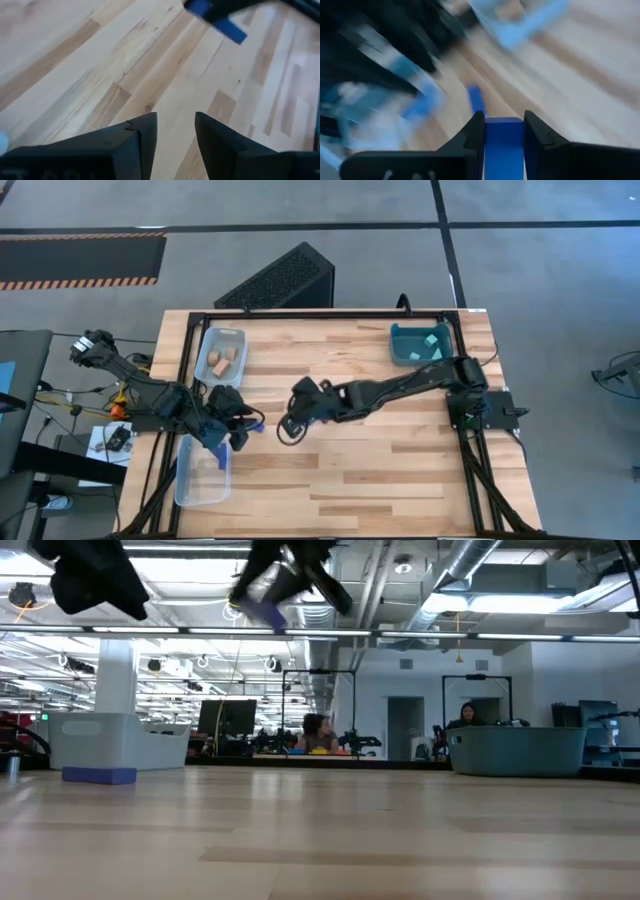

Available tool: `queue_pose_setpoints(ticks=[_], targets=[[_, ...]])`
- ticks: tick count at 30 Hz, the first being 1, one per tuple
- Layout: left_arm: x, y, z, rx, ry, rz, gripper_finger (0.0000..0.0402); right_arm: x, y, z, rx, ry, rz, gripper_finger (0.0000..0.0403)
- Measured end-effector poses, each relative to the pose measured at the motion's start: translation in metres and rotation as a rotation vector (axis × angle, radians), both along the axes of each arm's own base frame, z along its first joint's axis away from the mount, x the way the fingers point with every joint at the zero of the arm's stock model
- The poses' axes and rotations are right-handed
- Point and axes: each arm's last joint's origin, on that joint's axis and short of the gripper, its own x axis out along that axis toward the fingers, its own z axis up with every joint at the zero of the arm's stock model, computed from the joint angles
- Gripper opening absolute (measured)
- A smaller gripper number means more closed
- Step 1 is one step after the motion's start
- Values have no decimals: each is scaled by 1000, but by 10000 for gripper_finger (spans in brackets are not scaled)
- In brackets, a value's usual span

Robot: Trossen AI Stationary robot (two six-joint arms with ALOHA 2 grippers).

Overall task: Sort & place blocks by color
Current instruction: Put the blue block into the transparent bin

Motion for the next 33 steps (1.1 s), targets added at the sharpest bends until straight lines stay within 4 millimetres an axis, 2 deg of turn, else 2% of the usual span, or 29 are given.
queue_pose_setpoints(ticks=[4, 10, 14, 19, 27, 33], targets=[[6, -3, 6, 32, -82, -30, 119, 4, -10, 30, -16, -180, 76, 85], [18, -9, 21, 134, -255, -109, 119, 15, -17, 50, 30, -405, 184, 85], [24, -12, 31, 182, -346, -149, 119, 16, -14, 53, 32, -433, 201, 85], [26, -13, 41, 214, -425, -182, 125, 9, -8, 66, 20, -465, 231, 85], [28, -15, 55, 223, -544, -189, 196, -8, -9, 92, -65, -499, 264, 85], [30, -16, 63, 258, -607, -228, 232, -10, -9, 100, -71, -539, 290, 85]])
